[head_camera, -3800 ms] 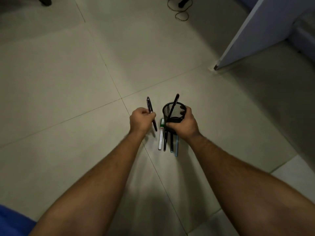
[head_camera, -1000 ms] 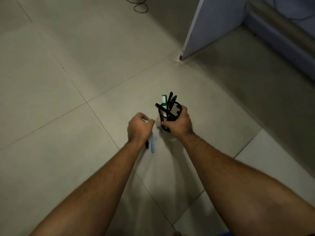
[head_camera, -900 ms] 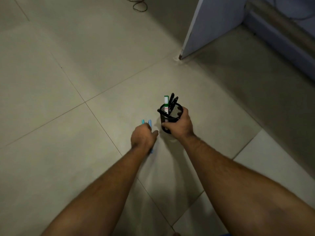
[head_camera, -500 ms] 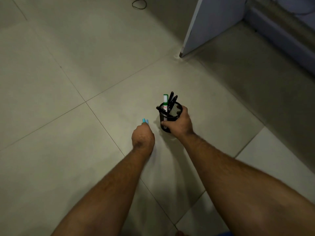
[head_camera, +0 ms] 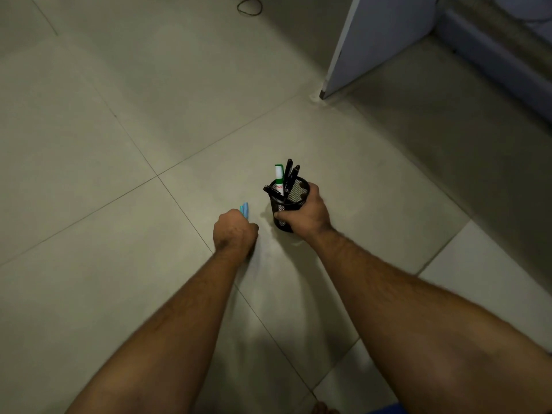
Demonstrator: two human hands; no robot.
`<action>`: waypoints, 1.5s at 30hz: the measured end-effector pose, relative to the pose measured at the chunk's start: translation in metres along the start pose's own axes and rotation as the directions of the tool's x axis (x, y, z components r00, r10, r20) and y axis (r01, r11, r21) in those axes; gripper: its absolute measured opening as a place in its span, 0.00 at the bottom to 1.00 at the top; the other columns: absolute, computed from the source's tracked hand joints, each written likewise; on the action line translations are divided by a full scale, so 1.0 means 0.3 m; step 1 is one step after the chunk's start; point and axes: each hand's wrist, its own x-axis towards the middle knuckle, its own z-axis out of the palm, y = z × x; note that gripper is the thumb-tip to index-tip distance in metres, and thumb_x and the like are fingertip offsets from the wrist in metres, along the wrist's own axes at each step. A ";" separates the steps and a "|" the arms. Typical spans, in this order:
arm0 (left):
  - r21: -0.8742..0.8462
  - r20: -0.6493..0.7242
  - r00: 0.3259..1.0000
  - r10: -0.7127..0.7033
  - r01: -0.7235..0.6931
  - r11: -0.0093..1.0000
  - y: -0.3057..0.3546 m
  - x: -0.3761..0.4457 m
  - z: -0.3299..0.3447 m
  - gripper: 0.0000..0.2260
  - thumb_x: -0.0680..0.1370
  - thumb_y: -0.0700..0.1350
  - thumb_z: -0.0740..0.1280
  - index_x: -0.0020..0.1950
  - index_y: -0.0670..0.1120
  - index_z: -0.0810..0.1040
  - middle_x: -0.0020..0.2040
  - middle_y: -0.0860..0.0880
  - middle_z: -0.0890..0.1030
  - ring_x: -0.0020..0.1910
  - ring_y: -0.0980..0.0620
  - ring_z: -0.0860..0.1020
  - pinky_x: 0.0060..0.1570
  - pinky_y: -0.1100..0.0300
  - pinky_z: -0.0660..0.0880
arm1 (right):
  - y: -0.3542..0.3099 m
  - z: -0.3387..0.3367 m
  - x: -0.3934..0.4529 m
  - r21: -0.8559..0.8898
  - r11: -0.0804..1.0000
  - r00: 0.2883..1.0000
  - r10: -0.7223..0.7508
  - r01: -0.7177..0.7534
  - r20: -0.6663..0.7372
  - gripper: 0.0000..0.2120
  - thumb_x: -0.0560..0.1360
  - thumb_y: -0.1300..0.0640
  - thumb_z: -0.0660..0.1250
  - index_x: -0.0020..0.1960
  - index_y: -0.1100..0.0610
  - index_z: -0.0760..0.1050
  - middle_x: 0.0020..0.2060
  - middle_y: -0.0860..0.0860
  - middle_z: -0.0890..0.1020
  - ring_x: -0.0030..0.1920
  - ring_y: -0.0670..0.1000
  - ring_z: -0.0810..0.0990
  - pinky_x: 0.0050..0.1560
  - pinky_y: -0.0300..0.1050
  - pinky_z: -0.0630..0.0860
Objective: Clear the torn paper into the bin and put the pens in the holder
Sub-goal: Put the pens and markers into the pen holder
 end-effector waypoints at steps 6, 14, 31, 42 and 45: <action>-0.812 -0.105 0.994 -0.014 -0.078 0.579 0.015 0.004 -0.156 0.08 0.72 0.42 0.71 0.42 0.36 0.79 0.35 0.44 0.82 0.33 0.46 0.82 0.36 0.55 0.81 | -0.003 -0.007 0.005 -0.086 0.996 1.000 0.013 -0.012 0.009 0.39 0.60 0.57 0.79 0.68 0.52 0.68 0.59 0.50 0.80 0.55 0.52 0.80 0.54 0.43 0.77; -0.854 -0.084 0.970 0.227 -0.188 0.485 0.116 -0.037 -0.169 0.07 0.73 0.40 0.74 0.48 0.39 0.83 0.38 0.46 0.81 0.35 0.54 0.80 0.38 0.60 0.78 | -0.028 -0.017 -0.013 -0.164 0.984 0.997 -0.055 0.064 0.057 0.40 0.55 0.46 0.74 0.66 0.49 0.68 0.57 0.50 0.81 0.54 0.54 0.82 0.55 0.49 0.80; -0.104 -0.026 0.997 -0.079 0.076 0.992 -0.177 0.056 -0.050 0.12 0.73 0.48 0.69 0.51 0.42 0.79 0.49 0.42 0.82 0.46 0.42 0.80 0.37 0.58 0.72 | -0.072 0.092 -0.012 -0.028 0.988 0.978 -0.144 0.149 0.152 0.37 0.62 0.56 0.79 0.68 0.51 0.68 0.54 0.46 0.79 0.51 0.47 0.79 0.52 0.39 0.76; -0.823 -0.375 0.914 -0.156 -0.251 0.509 -0.054 -0.004 -0.383 0.03 0.67 0.46 0.69 0.37 0.52 0.76 0.37 0.49 0.82 0.40 0.45 0.83 0.43 0.49 0.82 | -0.172 0.188 -0.003 -0.197 0.962 0.971 -0.154 0.190 0.184 0.42 0.56 0.47 0.77 0.67 0.48 0.66 0.57 0.50 0.79 0.53 0.53 0.81 0.56 0.50 0.80; -0.762 -0.362 0.931 -0.042 -0.269 0.590 -0.023 -0.042 -0.405 0.02 0.70 0.45 0.72 0.41 0.49 0.80 0.39 0.52 0.82 0.39 0.53 0.80 0.41 0.59 0.77 | -0.217 0.220 -0.020 -0.177 0.962 0.965 -0.170 0.206 0.200 0.41 0.58 0.50 0.78 0.68 0.49 0.66 0.58 0.50 0.79 0.54 0.53 0.81 0.57 0.50 0.80</action>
